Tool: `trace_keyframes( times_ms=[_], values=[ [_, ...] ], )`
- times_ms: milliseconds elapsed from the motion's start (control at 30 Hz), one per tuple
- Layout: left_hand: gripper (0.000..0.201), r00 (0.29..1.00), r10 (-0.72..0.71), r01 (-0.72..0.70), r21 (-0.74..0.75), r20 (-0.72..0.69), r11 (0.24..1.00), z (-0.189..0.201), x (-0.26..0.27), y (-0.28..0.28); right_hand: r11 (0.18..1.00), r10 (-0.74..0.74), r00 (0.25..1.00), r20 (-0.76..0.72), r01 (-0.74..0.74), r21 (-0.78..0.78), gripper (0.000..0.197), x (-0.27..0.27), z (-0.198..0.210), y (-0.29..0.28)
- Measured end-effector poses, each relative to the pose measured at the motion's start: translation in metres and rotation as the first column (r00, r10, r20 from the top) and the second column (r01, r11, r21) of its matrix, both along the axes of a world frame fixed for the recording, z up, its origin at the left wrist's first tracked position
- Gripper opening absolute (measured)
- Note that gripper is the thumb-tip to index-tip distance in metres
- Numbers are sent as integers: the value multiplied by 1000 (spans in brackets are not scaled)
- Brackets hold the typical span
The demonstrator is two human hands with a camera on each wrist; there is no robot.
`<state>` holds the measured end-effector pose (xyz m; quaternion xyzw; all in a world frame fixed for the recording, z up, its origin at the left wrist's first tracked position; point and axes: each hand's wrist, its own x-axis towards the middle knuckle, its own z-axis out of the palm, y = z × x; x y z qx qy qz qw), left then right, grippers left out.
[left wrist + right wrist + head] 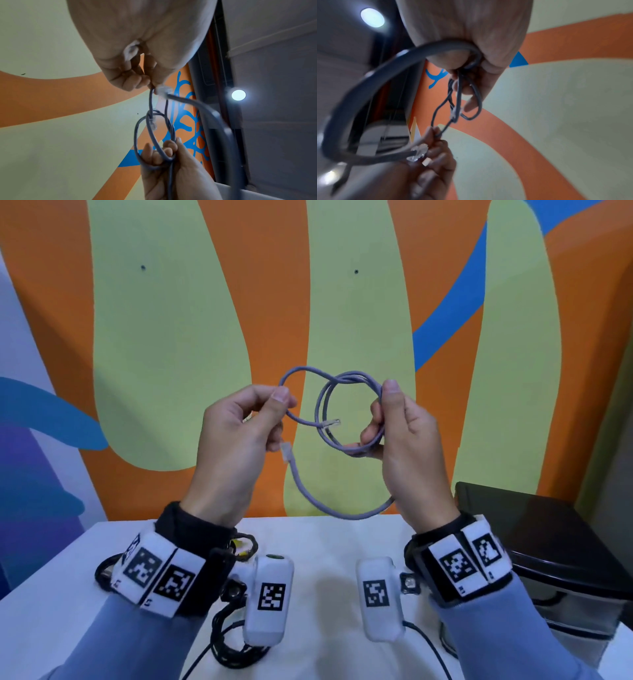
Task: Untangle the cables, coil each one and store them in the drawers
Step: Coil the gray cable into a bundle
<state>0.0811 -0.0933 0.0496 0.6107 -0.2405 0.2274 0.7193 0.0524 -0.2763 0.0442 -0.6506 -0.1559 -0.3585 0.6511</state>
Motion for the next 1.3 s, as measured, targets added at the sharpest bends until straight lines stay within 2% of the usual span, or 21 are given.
trace_keyframes(
  times_ms=[67,133,200,300,367,433,533,600,667,767,900,1067,1167,1233,1300],
  values=[
    [24,985,-139,123,-147,-104,981,5,-1,2,986,-117,987,107,129,-110,49,-1,0,-1],
    [22,965,-224,188,-234,-138,954,6,2,6,975,-130,981,141,152,-163,47,-2,0,-1],
    [21,988,-128,116,-122,-91,986,3,7,11,989,-75,992,104,87,-118,46,-1,1,-2],
    [11,1000,10,-12,98,20,995,-6,12,11,992,99,995,11,-99,73,43,-3,2,1],
    [8,999,-35,36,155,-11,987,-12,10,5,965,211,977,-34,-202,168,42,-2,0,9],
    [15,983,-159,170,138,-89,976,-15,5,-4,949,259,964,-55,-243,202,42,1,-5,18],
    [36,904,-374,371,-58,-205,927,-12,-3,-10,991,83,996,-39,-79,107,46,8,-11,20],
    [41,867,-445,420,-152,-224,895,-10,-7,-12,997,-80,997,-14,80,19,51,12,-14,16],
    [31,896,-395,375,-131,-204,918,-10,-10,-18,988,-155,988,-8,155,-12,53,14,-16,13],
    [32,943,-288,268,-132,-165,954,-17,-11,-28,996,-83,996,-44,84,31,51,13,-15,12],
    [34,933,-308,261,-237,-185,936,-21,-8,-34,999,-18,996,-86,22,45,51,11,-12,8],
    [36,918,-351,272,-354,-184,895,-21,-6,-37,999,-29,992,-121,32,23,54,12,-13,2],
    [36,885,-430,354,-340,-180,871,-18,-4,-31,999,13,992,-126,-8,38,55,11,-12,-1],
    [41,861,-473,418,-272,-188,867,-19,-2,-29,995,80,988,-135,-69,78,50,11,-9,-2],
    [45,889,-427,402,-165,-166,901,-22,-3,-30,974,177,973,-149,-151,168,46,9,-5,-1]
  ],
)
